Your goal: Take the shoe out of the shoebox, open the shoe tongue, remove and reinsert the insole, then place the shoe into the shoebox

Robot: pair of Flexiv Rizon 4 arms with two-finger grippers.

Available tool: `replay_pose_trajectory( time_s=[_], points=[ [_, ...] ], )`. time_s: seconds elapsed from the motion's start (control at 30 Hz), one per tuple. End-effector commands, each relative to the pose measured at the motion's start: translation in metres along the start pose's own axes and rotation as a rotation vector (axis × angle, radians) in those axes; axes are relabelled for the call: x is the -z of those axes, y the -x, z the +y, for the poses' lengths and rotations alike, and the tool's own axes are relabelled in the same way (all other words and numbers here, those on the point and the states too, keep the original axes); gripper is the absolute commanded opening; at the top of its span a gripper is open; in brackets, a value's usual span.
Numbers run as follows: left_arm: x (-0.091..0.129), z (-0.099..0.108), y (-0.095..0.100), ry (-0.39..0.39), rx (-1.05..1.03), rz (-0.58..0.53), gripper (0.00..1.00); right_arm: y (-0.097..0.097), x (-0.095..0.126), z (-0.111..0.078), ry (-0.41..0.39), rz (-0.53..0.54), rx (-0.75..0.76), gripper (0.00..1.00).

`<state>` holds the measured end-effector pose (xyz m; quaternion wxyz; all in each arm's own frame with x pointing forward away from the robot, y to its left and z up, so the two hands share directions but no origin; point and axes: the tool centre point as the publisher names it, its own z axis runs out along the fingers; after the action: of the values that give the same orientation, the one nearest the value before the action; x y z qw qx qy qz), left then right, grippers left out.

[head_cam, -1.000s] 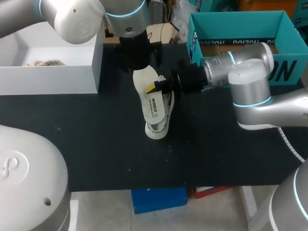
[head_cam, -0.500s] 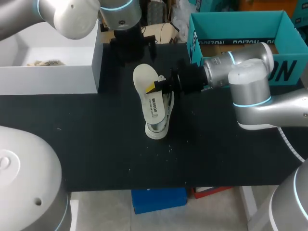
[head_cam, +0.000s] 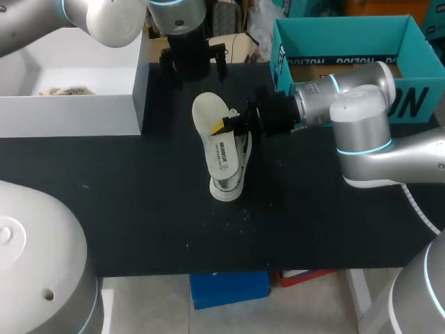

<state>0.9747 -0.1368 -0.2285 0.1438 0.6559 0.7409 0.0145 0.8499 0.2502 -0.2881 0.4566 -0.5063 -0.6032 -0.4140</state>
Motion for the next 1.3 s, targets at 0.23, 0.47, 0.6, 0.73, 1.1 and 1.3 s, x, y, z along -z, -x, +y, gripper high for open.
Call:
replay_pose_trajectory(
  time_s=[0.23,0.47,0.6,0.73,1.1,1.3],
  points=[
    [0.005,-0.009,0.001,0.005,0.002,0.008,1.00,0.000,-0.001,0.000,0.001,-0.001,0.000,0.00],
    [0.017,-0.048,0.001,0.012,0.024,0.037,1.00,0.000,-0.001,0.000,0.001,-0.001,0.000,0.00],
    [0.025,-0.073,0.001,0.013,0.040,0.048,1.00,0.000,-0.001,0.000,0.001,-0.001,0.000,0.00],
    [0.028,-0.101,0.005,0.014,0.053,0.063,1.00,0.000,-0.001,0.000,0.001,-0.001,0.000,0.00],
    [0.032,-0.164,0.015,0.001,0.090,0.092,1.00,0.000,-0.001,0.000,0.001,-0.001,0.000,0.00],
    [0.036,-0.184,0.015,-0.001,0.109,0.105,1.00,0.000,-0.001,0.000,0.001,-0.001,0.000,0.00]
  ],
)
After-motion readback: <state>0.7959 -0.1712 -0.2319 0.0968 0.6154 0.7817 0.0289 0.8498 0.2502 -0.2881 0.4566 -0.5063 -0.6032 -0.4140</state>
